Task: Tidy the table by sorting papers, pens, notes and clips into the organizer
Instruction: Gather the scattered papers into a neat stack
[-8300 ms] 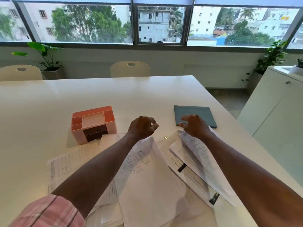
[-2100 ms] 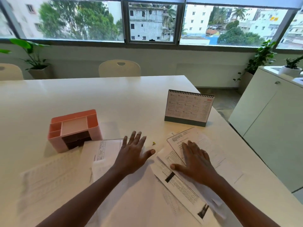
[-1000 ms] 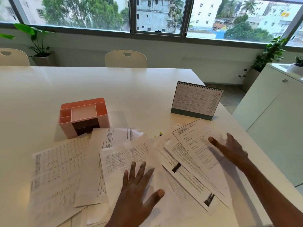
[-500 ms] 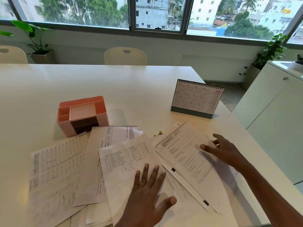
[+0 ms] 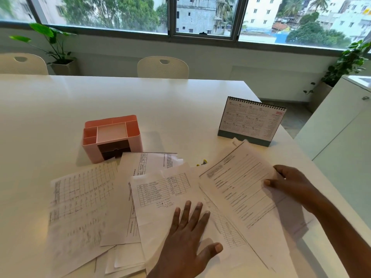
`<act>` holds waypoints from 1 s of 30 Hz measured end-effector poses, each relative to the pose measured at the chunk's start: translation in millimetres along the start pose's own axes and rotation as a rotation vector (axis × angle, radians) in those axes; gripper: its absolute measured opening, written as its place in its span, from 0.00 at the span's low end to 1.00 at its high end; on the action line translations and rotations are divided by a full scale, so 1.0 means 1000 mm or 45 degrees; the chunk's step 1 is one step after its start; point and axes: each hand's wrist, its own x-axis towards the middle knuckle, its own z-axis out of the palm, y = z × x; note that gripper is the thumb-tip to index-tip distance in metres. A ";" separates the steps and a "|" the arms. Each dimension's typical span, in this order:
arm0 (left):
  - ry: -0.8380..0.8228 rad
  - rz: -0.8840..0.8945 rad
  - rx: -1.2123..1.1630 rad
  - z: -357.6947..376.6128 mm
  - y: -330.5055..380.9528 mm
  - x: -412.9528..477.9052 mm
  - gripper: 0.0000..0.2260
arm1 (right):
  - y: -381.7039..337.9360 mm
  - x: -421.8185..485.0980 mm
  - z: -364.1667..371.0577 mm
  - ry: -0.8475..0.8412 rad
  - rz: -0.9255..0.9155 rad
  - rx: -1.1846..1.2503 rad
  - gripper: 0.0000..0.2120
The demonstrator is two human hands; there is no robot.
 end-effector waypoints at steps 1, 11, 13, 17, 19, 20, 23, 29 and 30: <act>-0.024 -0.009 -0.017 -0.001 0.000 -0.001 0.37 | -0.002 -0.001 -0.006 0.053 -0.031 0.021 0.06; 0.112 -0.102 -0.749 -0.035 0.002 -0.004 0.41 | -0.026 -0.012 -0.024 0.171 -0.058 0.889 0.11; 0.240 -0.190 -1.077 -0.048 0.001 -0.002 0.35 | -0.031 -0.017 -0.006 0.102 -0.007 0.977 0.12; 0.407 -0.406 -1.419 -0.079 -0.006 0.002 0.19 | -0.039 -0.032 0.047 -0.037 0.046 1.115 0.15; 0.455 -0.520 -1.512 -0.091 -0.010 0.000 0.18 | -0.044 -0.042 0.078 -0.114 0.067 1.210 0.13; 0.479 -0.571 -1.526 -0.095 -0.012 -0.003 0.16 | -0.046 -0.047 0.093 -0.148 0.085 1.246 0.12; 0.477 -0.690 -1.416 -0.093 -0.019 -0.014 0.22 | -0.046 -0.055 0.127 -0.133 0.084 1.036 0.12; 0.421 -0.851 -1.048 -0.078 -0.037 -0.033 0.29 | -0.056 -0.066 0.164 -0.011 -0.078 0.262 0.13; 0.422 -0.868 -1.026 -0.075 -0.039 -0.034 0.29 | -0.057 -0.067 0.167 -0.018 -0.084 0.260 0.14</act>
